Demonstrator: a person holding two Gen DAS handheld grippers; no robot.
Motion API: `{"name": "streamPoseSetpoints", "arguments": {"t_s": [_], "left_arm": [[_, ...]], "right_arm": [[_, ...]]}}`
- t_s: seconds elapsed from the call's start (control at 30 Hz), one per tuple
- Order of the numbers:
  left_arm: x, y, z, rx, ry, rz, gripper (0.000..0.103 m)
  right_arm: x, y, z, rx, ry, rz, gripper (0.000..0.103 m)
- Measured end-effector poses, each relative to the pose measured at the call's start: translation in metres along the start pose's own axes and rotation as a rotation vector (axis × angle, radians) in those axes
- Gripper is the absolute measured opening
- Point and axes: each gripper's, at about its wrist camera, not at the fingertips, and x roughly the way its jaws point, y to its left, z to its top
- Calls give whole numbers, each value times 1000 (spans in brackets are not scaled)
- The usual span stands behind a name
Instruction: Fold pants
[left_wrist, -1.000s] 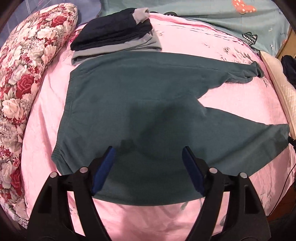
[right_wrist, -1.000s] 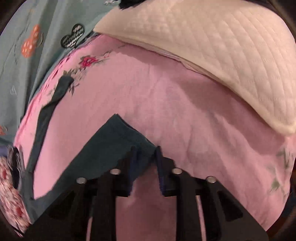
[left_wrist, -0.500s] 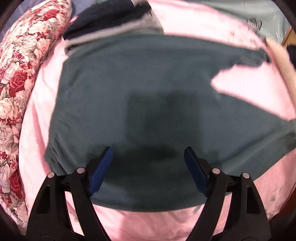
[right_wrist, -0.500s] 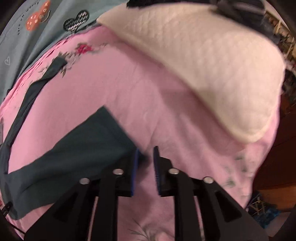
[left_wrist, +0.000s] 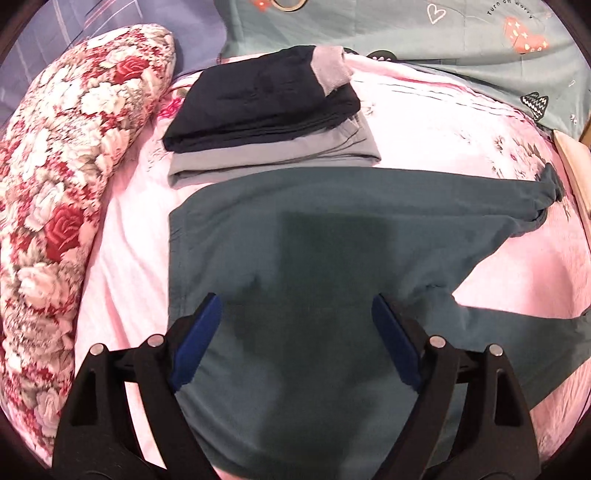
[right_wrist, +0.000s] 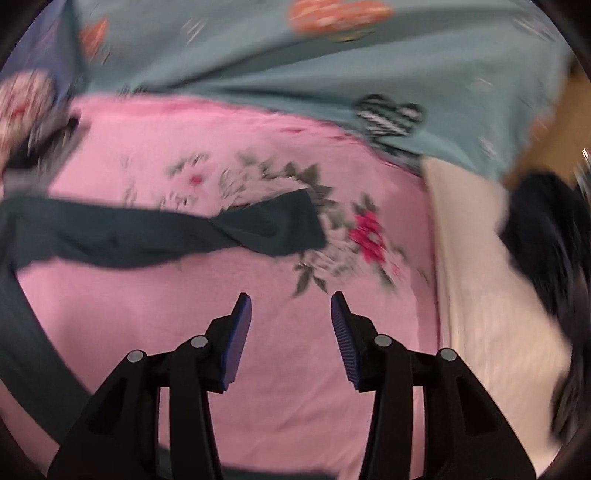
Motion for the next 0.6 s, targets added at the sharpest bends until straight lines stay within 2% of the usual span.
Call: {"name": "streamPoseSetpoints", "arguments": {"t_s": [0.17,0.3,0.33,0.37,0.4,0.5,0.6], "left_arm": [[-10,-1,-28,-35,56,52,85],[-11,-5,-40,-72,98,76,85],[-11,-7,-41,-84,106,73,85],[-11,-10,-42,-88,110,67,85],[-11,-13,-42,-87,110,62,85],[-11,-25,-39,-67,100,30,86],[-6,-34,-36,-46,96,14,86]], "right_arm": [[61,21,16,-278,35,23,45],[84,31,28,-371,-14,24,45],[88,29,31,-370,-26,31,40],[95,26,34,-364,-14,62,9],[101,21,38,-343,30,89,2],[79,7,40,-334,45,135,2],[27,-12,47,-346,39,215,2]]}}
